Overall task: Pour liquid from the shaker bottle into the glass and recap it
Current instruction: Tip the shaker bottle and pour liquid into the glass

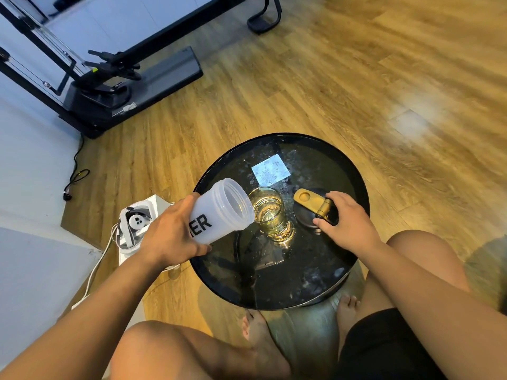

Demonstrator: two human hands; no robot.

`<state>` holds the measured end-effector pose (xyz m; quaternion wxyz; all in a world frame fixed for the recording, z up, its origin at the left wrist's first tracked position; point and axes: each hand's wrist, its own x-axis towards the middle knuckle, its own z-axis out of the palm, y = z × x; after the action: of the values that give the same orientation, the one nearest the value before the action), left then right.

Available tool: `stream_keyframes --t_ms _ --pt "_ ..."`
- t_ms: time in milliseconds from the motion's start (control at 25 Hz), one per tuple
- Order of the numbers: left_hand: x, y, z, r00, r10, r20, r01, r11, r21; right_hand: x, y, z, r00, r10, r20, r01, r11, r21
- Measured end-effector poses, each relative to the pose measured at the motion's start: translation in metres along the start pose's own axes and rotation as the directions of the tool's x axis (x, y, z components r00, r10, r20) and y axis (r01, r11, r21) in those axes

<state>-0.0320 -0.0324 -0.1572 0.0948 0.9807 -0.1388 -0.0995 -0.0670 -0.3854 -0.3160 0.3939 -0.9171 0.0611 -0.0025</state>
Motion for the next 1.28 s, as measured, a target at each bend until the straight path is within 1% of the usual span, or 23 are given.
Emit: stream_keyframes --t_ms 1280 --pt "0.004 0.0018 -0.0019 0.999 0.048 -0.001 -0.048 0.999 0.022 0.0001 -0.0004 -0.0008 1.0 0.007 0.002 -0.007 1.0 -0.008"
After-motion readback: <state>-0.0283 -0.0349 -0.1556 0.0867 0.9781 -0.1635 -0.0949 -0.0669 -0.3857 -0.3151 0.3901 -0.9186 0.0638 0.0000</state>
